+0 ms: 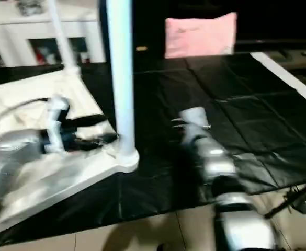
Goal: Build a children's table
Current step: Rotate table base
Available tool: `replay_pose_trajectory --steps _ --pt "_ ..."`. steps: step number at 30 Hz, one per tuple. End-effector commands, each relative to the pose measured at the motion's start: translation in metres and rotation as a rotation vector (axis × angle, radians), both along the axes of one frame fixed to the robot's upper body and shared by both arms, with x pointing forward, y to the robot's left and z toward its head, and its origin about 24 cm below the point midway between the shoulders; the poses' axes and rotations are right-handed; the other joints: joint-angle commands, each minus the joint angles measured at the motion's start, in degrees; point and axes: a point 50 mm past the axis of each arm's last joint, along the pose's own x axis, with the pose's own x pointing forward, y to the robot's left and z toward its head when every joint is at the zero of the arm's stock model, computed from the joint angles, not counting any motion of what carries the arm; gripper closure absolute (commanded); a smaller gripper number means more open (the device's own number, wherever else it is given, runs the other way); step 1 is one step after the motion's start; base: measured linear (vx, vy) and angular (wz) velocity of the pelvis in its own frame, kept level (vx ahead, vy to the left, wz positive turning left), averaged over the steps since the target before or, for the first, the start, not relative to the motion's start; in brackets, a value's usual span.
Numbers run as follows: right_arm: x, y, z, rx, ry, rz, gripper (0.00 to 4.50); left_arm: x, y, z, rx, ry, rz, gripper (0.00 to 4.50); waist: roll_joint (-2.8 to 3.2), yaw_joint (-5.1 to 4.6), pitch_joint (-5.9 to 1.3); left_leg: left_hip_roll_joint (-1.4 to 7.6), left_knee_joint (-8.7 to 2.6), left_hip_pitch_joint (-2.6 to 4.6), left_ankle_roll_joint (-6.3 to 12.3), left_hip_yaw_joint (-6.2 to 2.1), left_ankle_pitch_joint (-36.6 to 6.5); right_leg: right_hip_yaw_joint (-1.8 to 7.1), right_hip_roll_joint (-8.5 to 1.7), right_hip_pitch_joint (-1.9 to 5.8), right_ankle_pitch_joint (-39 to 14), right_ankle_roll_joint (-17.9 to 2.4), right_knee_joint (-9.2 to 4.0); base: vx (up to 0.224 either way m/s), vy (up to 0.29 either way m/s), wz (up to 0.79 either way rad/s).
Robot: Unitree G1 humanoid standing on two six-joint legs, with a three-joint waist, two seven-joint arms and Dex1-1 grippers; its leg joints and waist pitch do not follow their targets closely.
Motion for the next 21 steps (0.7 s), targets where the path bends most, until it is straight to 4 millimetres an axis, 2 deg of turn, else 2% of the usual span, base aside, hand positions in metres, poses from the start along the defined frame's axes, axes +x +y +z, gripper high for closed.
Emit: replay_pose_trajectory --steps 1,2,3,4,5,6,11,14,15,17,18,20,21 --pt "0.001 -0.011 0.005 -0.011 -0.024 -0.016 0.00 -0.002 0.007 0.002 0.050 -0.005 0.004 0.03 0.33 0.37 -3.94 -1.11 -3.72 -0.90 1.67 1.19 -14.65 2.08 -1.83 3.84 -25.96 -7.17 -4.58 0.000 0.000 0.00" --pt "0.001 -0.011 0.005 -0.012 -0.025 -0.015 0.00 -0.002 0.008 0.001 0.065 -0.003 -0.001 0.03 0.42 0.64 -4.07 -1.05 -3.71 -1.02 1.71 1.19 -13.29 2.20 -1.72 3.92 -23.81 -7.55 -4.24 0.000 0.000 0.00" --pt "0.001 -0.013 0.008 -0.021 -0.034 -0.004 0.00 -0.006 0.014 -0.005 0.164 -0.002 -0.027 0.03 0.26 0.75 -4.05 -1.02 -3.77 -1.11 1.76 1.24 -12.60 2.21 -1.56 3.92 -22.23 -7.85 -4.05 0.000 0.000 0.00" --pt "0.001 -0.013 0.008 -0.021 -0.034 -0.004 0.00 -0.006 0.014 -0.005 0.164 -0.002 -0.027 0.03 0.41 0.95 -4.16 -0.88 -3.81 -0.99 1.84 1.13 -12.34 2.23 -1.61 3.90 -21.34 -8.05 -3.89 0.000 0.000 0.00" --pt "0.001 -0.015 0.010 -0.031 -0.042 0.020 0.00 -0.010 0.019 -0.011 0.253 0.012 -0.043 0.03 0.55 0.94 -4.05 -0.85 -3.81 -0.97 1.98 1.25 -12.07 2.31 -1.56 3.77 -19.84 -8.78 -3.77 0.000 0.000 0.00" --pt "0.000 -0.016 0.013 -0.048 -0.054 0.054 0.00 -0.013 0.025 -0.017 0.354 0.024 -0.060 0.03 0.54 0.93 -4.05 -0.75 -3.88 -1.08 2.07 1.20 -12.06 2.33 -1.59 3.88 -19.51 -8.88 -3.71 0.000 0.000 0.00" --pt "-0.007 -0.021 0.021 -0.116 -0.078 0.188 0.00 -0.022 0.037 -0.025 0.515 0.082 -0.098 0.03 0.36 1.14 -3.84 -0.79 -3.88 -1.21 1.97 1.27 -12.45 2.49 -1.76 3.97 -20.30 -9.21 -3.75 0.000 0.000 0.00" --pt "-0.012 -0.024 0.030 -0.130 -0.093 0.263 0.00 -0.025 0.042 -0.029 0.620 0.103 -0.091 0.03 0.28 1.51 -3.66 -0.88 -3.84 -1.07 1.95 1.32 -13.27 2.47 -1.69 3.86 -22.74 -8.29 -4.03 0.000 0.000 0.00" --pt "-0.015 -0.024 0.034 -0.137 -0.102 0.291 0.00 -0.022 0.046 -0.032 0.680 0.084 -0.069 0.03 0.04 1.59 -3.50 -0.87 -3.88 -1.16 2.22 1.29 -13.78 2.43 -1.50 3.84 -24.38 -6.92 -4.30 0.000 0.000 0.00" --pt "-0.020 -0.025 0.040 -0.144 -0.113 0.336 0.00 -0.016 0.053 -0.035 0.751 0.052 -0.014 0.03 0.08 1.69 -3.52 -1.06 -3.80 -1.17 2.17 1.29 -13.77 2.37 -1.51 3.81 -26.28 -5.68 -4.52 0.000 0.000 0.00" --pt "-0.022 -0.026 0.042 -0.139 -0.115 0.349 0.00 -0.014 0.054 -0.035 0.768 0.040 0.002 0.03 0.07 1.95 -3.58 -1.13 -3.71 -1.08 2.05 1.28 -13.43 2.30 -1.64 3.73 -28.47 -4.16 -4.88 0.000 0.000 0.00" --pt "-0.024 -0.027 0.045 -0.136 -0.118 0.353 0.00 -0.014 0.054 -0.035 0.765 0.043 -0.005 0.03 0.32 2.04 -3.52 -1.21 -3.69 -1.05 1.84 1.23 -13.75 2.19 -1.58 3.51 -29.71 -3.63 -5.10 0.000 0.000 0.00" --pt "-0.025 -0.028 0.046 -0.138 -0.119 0.355 0.00 -0.014 0.054 -0.034 0.760 0.048 -0.011 0.03 0.23 2.02 -3.53 -1.26 -3.68 -1.05 1.80 1.28 -13.85 2.17 -1.57 3.48 -30.05 -3.40 -5.24 0.000 0.000 0.00"
